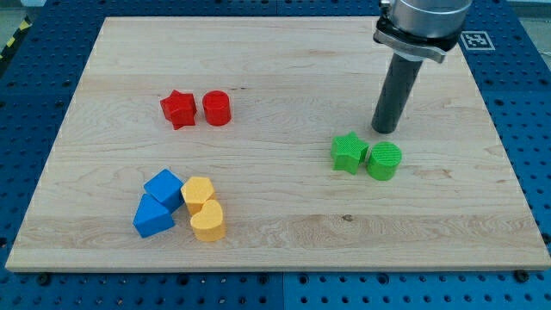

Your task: Nudge the green star to the bottom

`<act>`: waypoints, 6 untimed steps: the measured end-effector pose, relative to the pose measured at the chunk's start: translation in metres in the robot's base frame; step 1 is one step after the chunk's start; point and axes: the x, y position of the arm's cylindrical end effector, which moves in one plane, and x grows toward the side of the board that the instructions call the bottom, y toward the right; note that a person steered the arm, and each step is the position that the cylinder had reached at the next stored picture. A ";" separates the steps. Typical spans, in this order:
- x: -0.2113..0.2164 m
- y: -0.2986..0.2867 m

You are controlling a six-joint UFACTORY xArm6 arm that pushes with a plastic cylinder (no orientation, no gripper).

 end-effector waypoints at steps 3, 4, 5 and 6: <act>0.000 -0.048; 0.004 -0.032; 0.020 -0.035; 0.028 -0.042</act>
